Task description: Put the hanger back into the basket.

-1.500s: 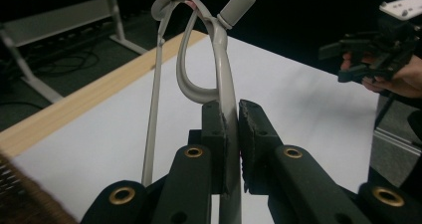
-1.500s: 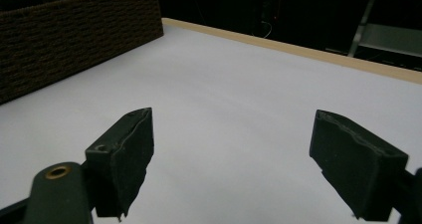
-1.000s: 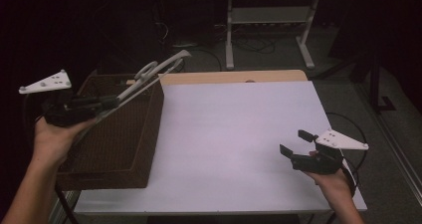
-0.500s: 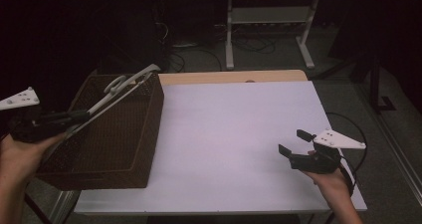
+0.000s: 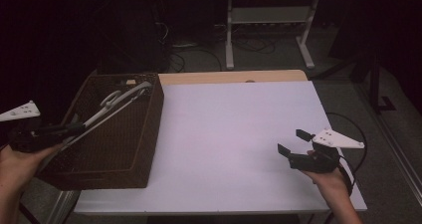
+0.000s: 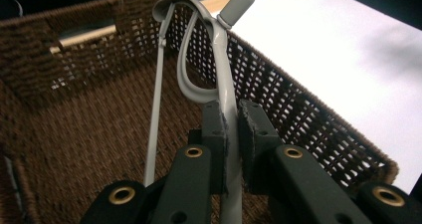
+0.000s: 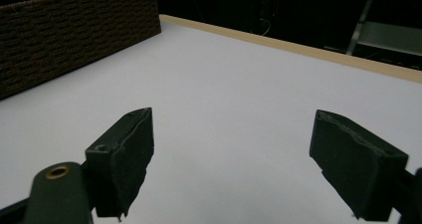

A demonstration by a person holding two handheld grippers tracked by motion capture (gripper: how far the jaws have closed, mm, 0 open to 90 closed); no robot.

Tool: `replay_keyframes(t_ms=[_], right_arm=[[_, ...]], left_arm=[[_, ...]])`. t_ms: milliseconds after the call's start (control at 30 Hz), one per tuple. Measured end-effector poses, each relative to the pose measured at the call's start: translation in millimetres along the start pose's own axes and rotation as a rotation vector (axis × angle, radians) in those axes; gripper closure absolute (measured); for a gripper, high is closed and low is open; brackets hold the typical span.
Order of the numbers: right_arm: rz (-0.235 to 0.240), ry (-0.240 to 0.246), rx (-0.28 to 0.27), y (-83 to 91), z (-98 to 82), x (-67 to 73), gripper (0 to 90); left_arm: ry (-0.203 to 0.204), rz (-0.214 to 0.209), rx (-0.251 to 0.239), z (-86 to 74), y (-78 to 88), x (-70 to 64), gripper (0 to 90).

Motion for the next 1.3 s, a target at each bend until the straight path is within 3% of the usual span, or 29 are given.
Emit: replay_keyframes(t_ms=[433, 633, 733, 933, 1167, 1300], right_arm=[[-0.004, 0.000, -0.009, 1.7, 0.9, -1.9, 16.9], [-0.008, -0.001, -0.009, 2.6, 1.3, -1.2, 16.9], [-0.005, 0.000, -0.005, 1.8, 1.3, -0.6, 16.9], [-0.002, 0.004, -0.010, 1.0, 2.0, 0.5, 16.9], [0.003, 0.005, -0.010, 1.5, 3.7, 1.7, 16.4], [0.013, 0.020, -0.014, 0.5, 6.1, 3.2, 15.3]], left_arm=[[0.015, -0.006, 0.103, -7.7, -29.5, 12.5, 82.4], [0.015, -0.023, 0.103, -9.6, -34.1, 17.5, 82.2], [0.027, -0.022, 0.083, -12.8, -34.5, 20.9, 80.9], [0.046, -0.024, 0.038, -13.7, -29.7, 24.0, 66.0], [0.049, -0.024, -0.027, -6.9, -27.4, 18.8, 48.3], [0.027, -0.022, -0.072, 0.2, -27.3, 10.5, 37.5]])
Point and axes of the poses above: each handheld gripper's, and its own axes: y roughly backward along the jaws, z roughly out of its top, x roughly to its left, the point moved 3 cm from there along -y, roughly forward along the jaws, and after that the axes turned 5 degrees about -z, right-handed, at the moved point
